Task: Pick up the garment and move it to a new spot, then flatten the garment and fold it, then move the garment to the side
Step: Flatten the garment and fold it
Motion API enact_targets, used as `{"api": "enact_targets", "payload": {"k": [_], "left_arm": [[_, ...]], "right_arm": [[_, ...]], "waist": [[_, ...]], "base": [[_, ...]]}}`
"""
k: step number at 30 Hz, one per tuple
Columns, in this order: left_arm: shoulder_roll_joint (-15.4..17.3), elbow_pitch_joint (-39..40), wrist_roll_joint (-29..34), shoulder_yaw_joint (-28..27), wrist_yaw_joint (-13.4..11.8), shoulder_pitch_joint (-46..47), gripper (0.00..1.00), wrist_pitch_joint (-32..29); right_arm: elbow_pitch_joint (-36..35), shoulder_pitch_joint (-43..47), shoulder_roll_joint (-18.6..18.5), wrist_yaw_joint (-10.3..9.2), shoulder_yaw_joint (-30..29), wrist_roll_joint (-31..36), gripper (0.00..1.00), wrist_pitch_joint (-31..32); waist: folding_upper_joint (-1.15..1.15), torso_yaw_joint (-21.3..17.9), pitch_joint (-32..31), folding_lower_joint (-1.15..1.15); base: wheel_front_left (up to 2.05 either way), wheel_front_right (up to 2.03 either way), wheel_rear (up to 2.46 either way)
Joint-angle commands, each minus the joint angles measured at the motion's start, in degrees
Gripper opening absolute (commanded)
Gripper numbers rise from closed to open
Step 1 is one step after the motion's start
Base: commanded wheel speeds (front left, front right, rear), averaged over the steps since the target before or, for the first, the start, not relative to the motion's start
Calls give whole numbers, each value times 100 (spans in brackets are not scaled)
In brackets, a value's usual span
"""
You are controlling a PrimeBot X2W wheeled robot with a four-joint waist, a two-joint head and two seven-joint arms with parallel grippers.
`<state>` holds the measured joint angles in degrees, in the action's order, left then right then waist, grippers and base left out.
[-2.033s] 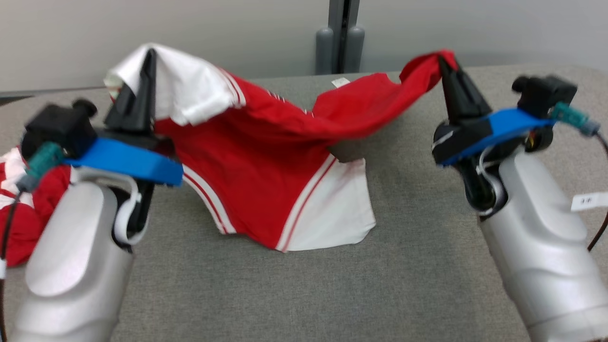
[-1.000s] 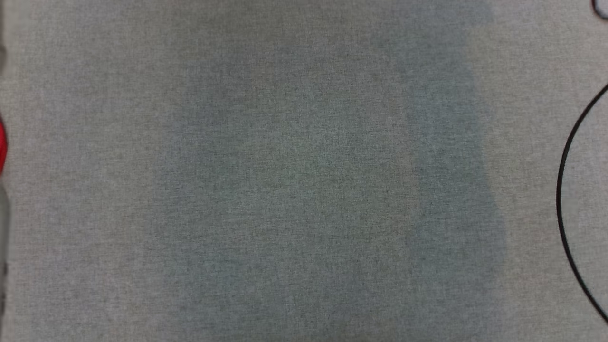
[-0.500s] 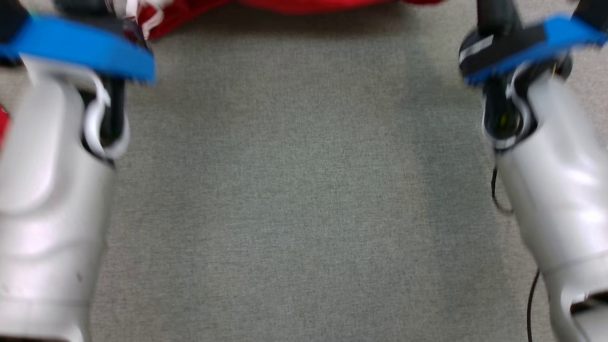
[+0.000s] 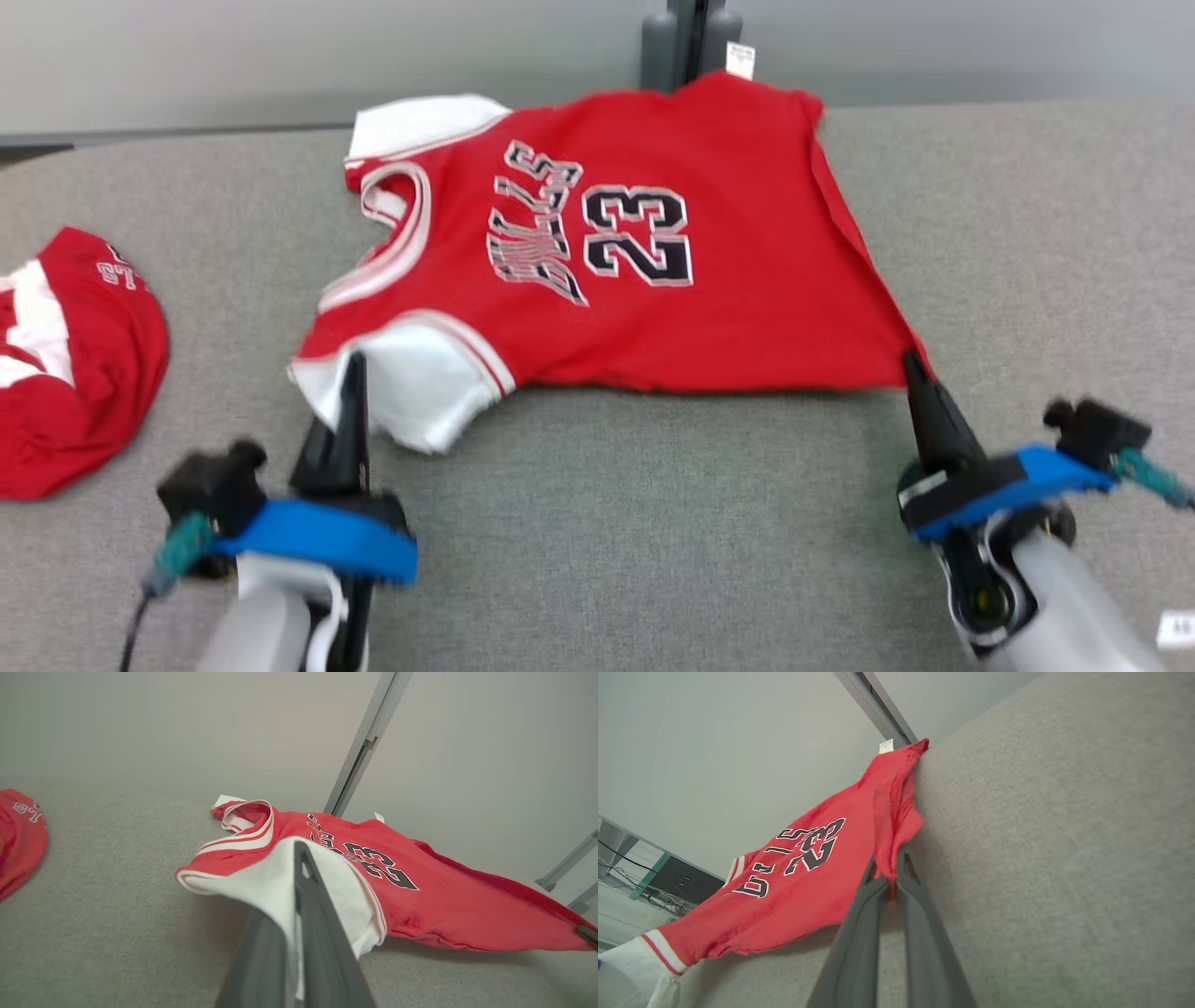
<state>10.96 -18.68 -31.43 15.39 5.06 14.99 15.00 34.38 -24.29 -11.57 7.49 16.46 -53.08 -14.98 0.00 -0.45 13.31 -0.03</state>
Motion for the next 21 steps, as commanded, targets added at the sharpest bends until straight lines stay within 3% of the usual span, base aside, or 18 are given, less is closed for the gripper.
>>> {"api": "enact_targets", "payload": {"k": [1,13,21], "left_arm": [[-12,75,-49,-34,-47,-300,0,26],[-44,682,-135,116,-269,-2004,0,-29],[25,1282,-94,261,-462,-2497,0,-282]], "right_arm": [[-75,302,-62,1,-66,-51,0,-22],[-924,2105,-115,1,-729,205,0,379],[-1815,2909,308,1,-1400,748,0,987]], "waist": [[0,-57,-186,3],[0,96,-867,3],[0,129,-930,3]], "base": [[0,0,0],[0,0,0],[0,0,0]]}}
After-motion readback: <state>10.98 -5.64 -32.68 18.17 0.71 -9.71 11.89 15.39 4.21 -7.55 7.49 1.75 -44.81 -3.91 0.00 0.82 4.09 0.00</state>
